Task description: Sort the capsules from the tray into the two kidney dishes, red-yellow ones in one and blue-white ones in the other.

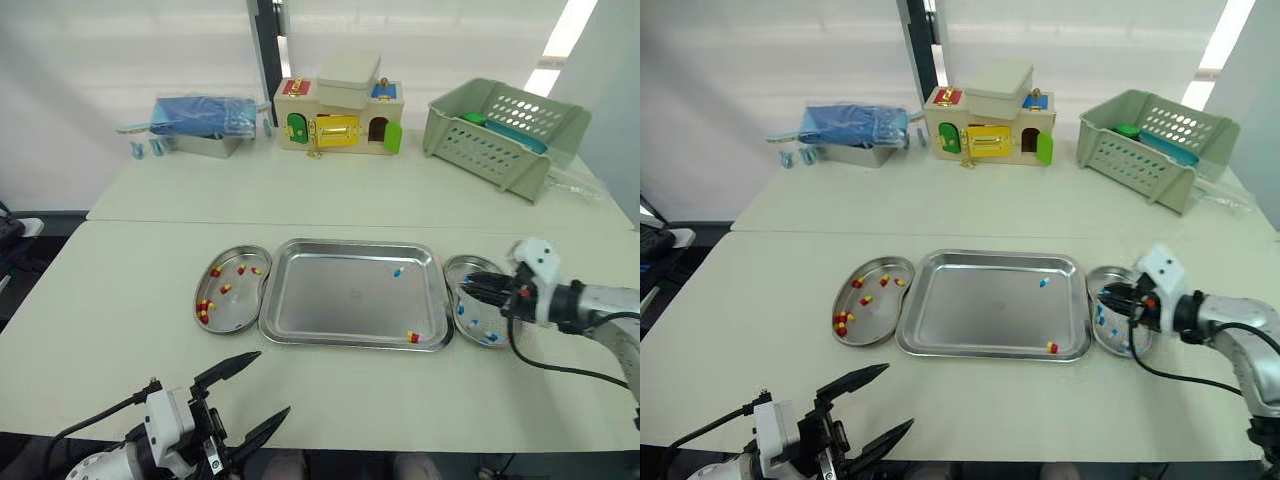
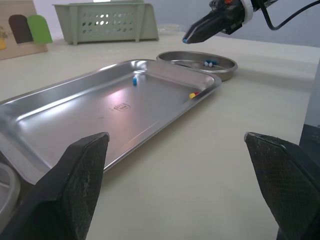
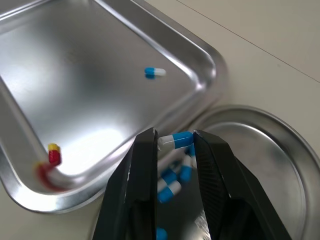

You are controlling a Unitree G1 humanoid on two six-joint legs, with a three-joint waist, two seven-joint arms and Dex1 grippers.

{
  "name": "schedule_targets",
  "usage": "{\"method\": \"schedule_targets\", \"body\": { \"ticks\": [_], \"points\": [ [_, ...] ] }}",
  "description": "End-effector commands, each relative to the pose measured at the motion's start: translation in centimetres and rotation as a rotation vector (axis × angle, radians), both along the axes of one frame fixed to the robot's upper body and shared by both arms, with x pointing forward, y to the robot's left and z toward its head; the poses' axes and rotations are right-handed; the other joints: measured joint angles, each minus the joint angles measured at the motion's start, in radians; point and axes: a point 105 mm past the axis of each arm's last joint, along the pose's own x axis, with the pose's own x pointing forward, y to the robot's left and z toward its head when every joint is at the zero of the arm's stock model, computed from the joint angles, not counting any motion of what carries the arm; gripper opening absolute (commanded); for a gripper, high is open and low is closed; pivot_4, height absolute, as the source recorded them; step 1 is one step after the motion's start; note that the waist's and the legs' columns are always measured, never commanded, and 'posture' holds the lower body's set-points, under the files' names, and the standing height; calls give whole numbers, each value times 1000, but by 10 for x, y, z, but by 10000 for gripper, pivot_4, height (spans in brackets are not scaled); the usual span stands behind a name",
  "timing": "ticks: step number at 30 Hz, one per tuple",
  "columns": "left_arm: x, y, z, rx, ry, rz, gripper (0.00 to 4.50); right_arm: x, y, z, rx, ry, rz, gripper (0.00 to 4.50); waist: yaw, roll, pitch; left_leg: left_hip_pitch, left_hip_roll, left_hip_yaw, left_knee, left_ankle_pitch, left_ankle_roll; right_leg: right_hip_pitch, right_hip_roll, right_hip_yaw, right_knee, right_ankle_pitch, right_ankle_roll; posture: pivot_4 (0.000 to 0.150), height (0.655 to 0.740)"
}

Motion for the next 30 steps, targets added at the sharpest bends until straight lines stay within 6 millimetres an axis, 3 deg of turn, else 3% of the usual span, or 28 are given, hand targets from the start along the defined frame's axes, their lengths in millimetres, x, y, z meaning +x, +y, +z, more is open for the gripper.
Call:
{"method": "schedule_targets", "body": {
  "ticks": [1,15,22,26,30],
  "points": [
    [0,-3,6,-11,-18,-27,45000,1,-18,9,-24,-59,-49,12105,-5,0,0,1,0,0,0,0,0,0,0,0,0,0,0,1500,7400],
    [0,-1,5,-5,-15,-35,45000,7,-27,-6,-49,-45,-111,12105,0,0,0,0,0,0,0,0,0,1,1,1,0,0,0,1500,7400],
    [2,-1,5,-8,-19,-31,45000,8,-27,-6,-46,-42,-108,30264,1,0,0,0,0,0,0,0,0,1,0,0,0,0,0,1500,7400],
    [3,-2,5,-10,-22,-29,45000,7,-28,-5,-43,-44,-108,43418,1,0,0,1,0,0,0,0,0,1,0,0,0,0,0,1500,7400],
    [4,-2,6,-10,-24,-26,45000,4,-29,1,-3,-67,-97,44280,1,0,0,0,0,0,0,0,0,1,0,0,0,0,0,1500,7400]
  ]
}}
